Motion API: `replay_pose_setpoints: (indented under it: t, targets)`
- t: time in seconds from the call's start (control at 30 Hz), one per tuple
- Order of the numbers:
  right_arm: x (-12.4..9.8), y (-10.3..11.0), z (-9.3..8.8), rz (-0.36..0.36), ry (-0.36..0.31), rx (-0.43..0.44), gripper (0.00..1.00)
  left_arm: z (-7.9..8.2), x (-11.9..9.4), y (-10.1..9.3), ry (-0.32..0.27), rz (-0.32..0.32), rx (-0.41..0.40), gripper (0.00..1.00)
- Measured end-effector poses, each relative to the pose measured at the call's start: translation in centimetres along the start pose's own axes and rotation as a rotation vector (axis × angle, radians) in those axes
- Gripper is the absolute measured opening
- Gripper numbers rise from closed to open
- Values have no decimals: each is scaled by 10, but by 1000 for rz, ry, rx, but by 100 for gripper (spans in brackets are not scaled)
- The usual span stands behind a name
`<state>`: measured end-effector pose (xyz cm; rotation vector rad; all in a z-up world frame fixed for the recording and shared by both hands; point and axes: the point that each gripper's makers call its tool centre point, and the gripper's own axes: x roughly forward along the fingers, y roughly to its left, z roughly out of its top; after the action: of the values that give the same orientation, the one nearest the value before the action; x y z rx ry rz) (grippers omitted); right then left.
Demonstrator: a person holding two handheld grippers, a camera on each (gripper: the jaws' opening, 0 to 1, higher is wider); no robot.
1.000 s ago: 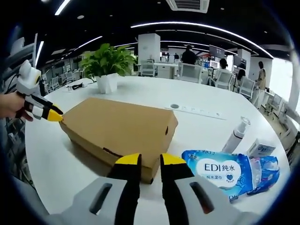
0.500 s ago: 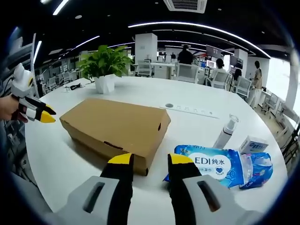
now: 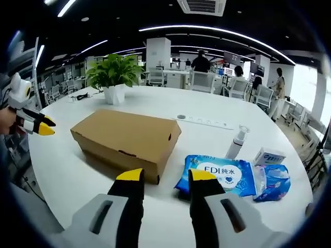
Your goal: Operate the shoe box by opening the lid, removing the specified soft item, and placing it in the target area until the item is outside and the box remains undamaged.
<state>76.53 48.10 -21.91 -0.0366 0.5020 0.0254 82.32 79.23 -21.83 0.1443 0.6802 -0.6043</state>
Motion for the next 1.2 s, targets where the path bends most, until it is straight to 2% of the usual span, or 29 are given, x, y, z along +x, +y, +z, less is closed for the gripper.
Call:
replay_pose_setpoints:
  t: [0.2, 0.5, 0.87, 1.2]
  targets:
    - [-21, -10, -3, -24, -5, 0, 32, -4, -11, -14, -7, -7, 2, 33]
    - [-55, -30, -12, -65, -2, 8, 33, 5, -21, -36, -30, -32, 22, 33]
    - [-94, -52, -25, -120, 3, 30, 36, 7, -32, -69, -36, -74, 45, 36]
    - [-120, -72, -38, -169, 12, 58, 38, 4, -42, -81, -38, -83, 52, 37]
